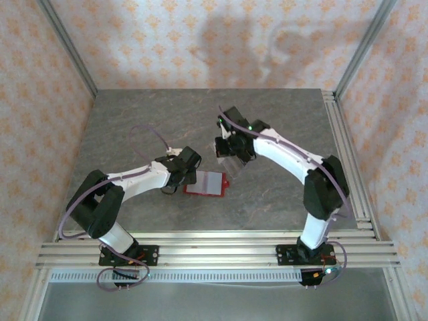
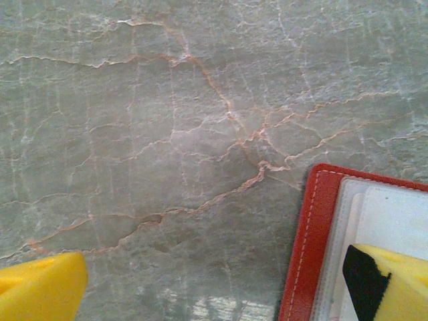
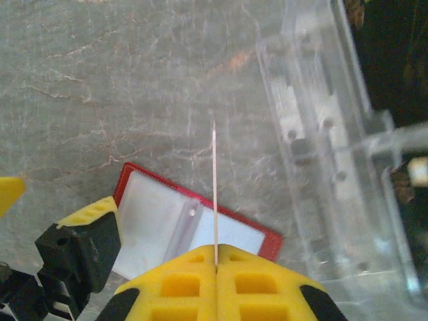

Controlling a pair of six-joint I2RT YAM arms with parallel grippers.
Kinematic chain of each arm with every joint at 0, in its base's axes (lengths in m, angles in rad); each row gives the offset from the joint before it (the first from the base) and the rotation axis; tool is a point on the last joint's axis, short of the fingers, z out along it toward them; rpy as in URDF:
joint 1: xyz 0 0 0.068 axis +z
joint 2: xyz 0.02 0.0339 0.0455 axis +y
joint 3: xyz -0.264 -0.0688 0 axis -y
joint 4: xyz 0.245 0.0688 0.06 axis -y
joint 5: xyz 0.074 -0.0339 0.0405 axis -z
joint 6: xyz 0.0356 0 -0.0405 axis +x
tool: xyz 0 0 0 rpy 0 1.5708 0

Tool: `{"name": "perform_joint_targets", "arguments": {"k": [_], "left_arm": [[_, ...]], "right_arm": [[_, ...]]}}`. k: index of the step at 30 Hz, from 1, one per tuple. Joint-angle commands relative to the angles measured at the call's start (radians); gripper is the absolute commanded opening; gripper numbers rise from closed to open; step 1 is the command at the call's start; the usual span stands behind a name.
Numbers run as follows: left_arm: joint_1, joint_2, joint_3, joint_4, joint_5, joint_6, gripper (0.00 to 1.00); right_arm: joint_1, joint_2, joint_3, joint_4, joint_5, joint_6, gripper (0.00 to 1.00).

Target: Put the credit cards into the card holder

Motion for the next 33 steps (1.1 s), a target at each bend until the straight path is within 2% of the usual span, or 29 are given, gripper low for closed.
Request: {"name": "perform_joint_targets", "arguments": {"k": [1, 6, 12, 21, 33], "left_arm": [[0.011, -0.038, -0.032, 0.047, 0.026, 0.022, 1.0], [0.011, -0.069, -0.055, 0.092, 0.072, 0.041, 1.0], [0.01, -0.076, -0.074, 0.103, 0.091, 0.049, 1.0], [0.009, -0.062, -0.101, 0.103, 0.097, 0.044, 0.99], [0.008, -0.042, -0.12, 0.074, 0.056, 0.017, 0.98]], "right_arm": [[0.005, -0.096, -0.219, 0.353, -0.098, 0.217, 0.0], [0.029, -0.183, -0.497, 0.73, -0.116, 0.422, 0.0], [0.086, -0.175, -0.653, 0.979, -0.07, 0.543, 0.0], [0.095, -0.125, -0.765, 1.165, -0.067, 0.628, 0.0], [0.113, -0.091, -0.841, 1.282, -0.077, 0.675, 0.0]]}}
